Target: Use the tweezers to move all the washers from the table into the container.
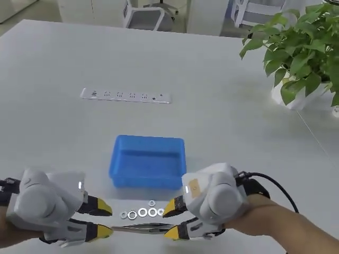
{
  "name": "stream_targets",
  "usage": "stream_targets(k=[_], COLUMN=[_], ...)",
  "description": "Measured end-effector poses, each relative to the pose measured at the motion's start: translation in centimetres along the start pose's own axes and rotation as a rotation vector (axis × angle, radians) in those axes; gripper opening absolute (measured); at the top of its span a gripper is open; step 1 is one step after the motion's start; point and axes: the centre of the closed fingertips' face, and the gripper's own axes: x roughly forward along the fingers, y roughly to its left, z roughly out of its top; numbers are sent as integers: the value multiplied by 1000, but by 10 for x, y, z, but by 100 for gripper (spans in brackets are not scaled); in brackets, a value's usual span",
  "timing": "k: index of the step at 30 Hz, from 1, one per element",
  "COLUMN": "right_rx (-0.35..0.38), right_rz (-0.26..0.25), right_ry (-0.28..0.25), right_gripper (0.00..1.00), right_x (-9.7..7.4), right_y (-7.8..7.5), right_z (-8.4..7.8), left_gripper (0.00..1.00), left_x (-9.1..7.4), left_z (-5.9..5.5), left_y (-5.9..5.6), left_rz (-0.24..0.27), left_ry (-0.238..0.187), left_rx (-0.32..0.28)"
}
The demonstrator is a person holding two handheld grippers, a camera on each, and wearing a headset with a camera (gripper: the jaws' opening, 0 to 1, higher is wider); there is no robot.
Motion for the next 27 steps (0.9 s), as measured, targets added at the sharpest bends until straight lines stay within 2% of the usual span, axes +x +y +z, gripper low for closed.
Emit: stream_targets(k=[8,11,17,27], right_rx=[3,5,3,6], right_rz=[16,29,26,31], right_ry=[23,27,27,39], right_gripper=[18,17,15,14], right_x=[10,13,14,15], right_y=[-1,0,-1,2], right_z=[-3,-5,-4,-8], left_gripper=[16,13,11,7], left_x=[8,11,17,22], left_z=[-5,-7,-9,-12], left_y=[-1,0,-4,-5], left_rz=[-30,-25,-45,-51], left_ry=[29,39,52,76], left_rx=[25,41,53,76])
